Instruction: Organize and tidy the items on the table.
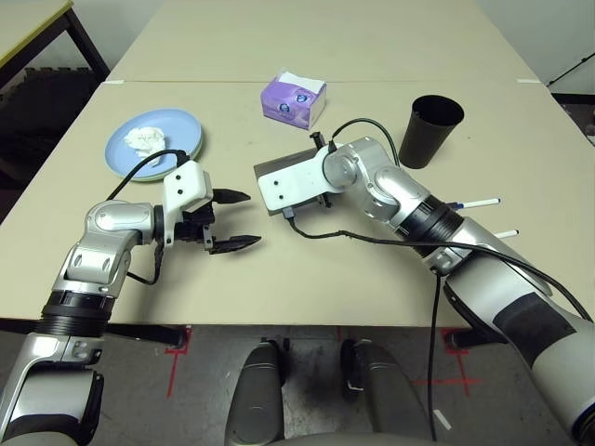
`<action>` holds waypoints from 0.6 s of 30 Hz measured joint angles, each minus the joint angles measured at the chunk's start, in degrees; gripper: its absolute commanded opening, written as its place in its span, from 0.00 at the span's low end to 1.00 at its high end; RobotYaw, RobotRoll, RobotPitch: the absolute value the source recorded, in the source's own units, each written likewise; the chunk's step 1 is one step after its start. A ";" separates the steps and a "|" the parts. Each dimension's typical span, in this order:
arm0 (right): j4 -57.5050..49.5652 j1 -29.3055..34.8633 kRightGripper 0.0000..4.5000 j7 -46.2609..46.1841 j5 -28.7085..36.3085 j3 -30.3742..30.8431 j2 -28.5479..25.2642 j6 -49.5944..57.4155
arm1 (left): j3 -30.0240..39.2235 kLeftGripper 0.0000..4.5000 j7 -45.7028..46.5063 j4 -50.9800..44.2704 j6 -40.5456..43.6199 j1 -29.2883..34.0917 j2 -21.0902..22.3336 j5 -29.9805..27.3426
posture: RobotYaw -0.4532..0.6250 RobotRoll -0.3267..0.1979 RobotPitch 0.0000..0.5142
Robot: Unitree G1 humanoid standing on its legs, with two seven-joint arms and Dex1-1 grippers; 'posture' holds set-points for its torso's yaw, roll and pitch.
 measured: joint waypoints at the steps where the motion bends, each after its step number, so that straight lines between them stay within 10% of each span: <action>1: -0.16 0.00 0.08 0.21 0.01 0.00 0.02 0.08 | 0.00 1.00 0.00 0.00 0.00 0.00 0.00 0.00 | 0.46 0.62 0.32; 13: -3.93 -0.97 0.96 6.01 0.48 -0.56 -1.40 1.92 | 0.00 1.00 0.00 0.03 0.00 -0.08 0.00 0.00 | 0.45 0.62 0.31; 18: -4.02 -2.00 0.99 7.57 2.02 -1.11 -1.05 3.37 | 0.00 1.00 0.00 0.08 0.00 -0.25 -0.01 0.01 | 0.44 0.62 0.31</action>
